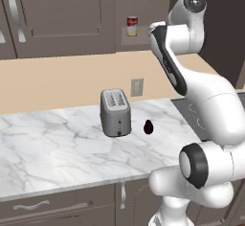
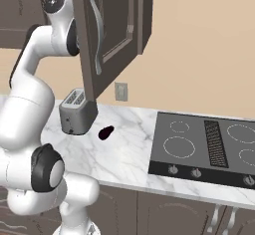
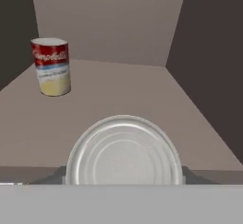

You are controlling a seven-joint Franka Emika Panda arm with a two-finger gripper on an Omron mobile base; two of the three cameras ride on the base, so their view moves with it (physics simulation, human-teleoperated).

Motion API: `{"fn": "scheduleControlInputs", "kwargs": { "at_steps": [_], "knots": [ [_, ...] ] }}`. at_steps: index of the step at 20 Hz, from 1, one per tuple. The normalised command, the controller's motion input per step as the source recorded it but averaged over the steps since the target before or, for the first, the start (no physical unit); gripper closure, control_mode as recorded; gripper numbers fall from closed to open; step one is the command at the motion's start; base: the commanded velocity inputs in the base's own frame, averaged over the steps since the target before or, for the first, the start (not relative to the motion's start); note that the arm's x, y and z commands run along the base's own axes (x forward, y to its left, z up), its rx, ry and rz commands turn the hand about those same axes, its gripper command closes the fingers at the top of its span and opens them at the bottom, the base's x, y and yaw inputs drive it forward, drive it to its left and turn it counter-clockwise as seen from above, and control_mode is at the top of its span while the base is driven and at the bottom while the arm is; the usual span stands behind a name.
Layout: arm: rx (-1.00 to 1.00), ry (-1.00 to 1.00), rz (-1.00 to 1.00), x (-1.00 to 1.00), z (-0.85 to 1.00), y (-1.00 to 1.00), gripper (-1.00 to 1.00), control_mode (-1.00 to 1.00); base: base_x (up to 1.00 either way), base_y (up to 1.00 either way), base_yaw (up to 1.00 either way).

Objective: Restock the canned food cabinet by taking the new fresh canned food from the counter and placing it in the cabinet. Then, take the old canned food from the cabinet and place it on the counter.

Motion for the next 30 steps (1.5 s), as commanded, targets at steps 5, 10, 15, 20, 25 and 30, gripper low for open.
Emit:
{"fn": "scheduleControlInputs", "kwargs": {
  "at_steps": [5, 10, 15, 20, 25, 30],
  "knots": [
    [0.0, 0.0, 0.0, 0.34, -0.25, -0.21, 1.0, -1.0, 0.0, 0.0, 0.0],
    [0.0, 0.0, 0.0, 0.5, 0.0, -0.18, 1.0, -1.0, 0.0, 0.0, 0.0],
    [0.0, 0.0, 0.0, 0.4, -0.02, -0.21, -1.0, -1.0, 0.0, 0.0, 0.0],
    [0.0, -0.01, 0.0, 0.22, -0.12, -0.15, -1.0, -1.0, 0.0, 0.0, 0.0],
    [0.0, -0.01, 0.0, 0.25, 0.0, 0.0, -1.0, -1.0, 0.0, 0.0, 0.0],
    [0.0, -0.02, 0.0, 0.32, 0.0, 0.0, -1.0, -1.0, 0.0, 0.0, 0.0]
  ]
}}
